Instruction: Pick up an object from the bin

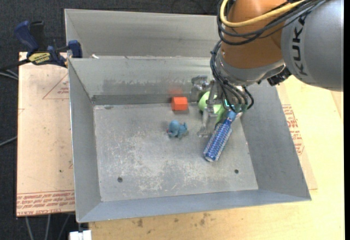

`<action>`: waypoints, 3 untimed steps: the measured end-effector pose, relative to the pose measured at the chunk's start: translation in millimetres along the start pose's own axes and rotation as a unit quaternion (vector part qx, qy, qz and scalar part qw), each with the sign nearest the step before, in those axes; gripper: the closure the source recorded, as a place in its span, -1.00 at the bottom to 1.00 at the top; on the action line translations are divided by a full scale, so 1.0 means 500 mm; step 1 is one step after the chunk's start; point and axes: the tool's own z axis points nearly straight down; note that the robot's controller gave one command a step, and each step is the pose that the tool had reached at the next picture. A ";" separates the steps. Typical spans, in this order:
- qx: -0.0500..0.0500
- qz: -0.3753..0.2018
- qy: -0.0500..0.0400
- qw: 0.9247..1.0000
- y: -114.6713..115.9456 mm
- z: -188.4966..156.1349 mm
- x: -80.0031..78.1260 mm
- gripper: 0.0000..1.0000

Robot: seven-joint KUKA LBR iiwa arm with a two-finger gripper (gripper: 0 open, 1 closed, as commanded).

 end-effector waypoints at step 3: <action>0.000 -0.212 -0.004 0.977 -0.229 0.339 -0.010 1.00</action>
Offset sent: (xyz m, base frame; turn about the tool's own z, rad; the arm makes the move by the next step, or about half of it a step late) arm -0.0294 -0.0873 -0.1133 -0.0673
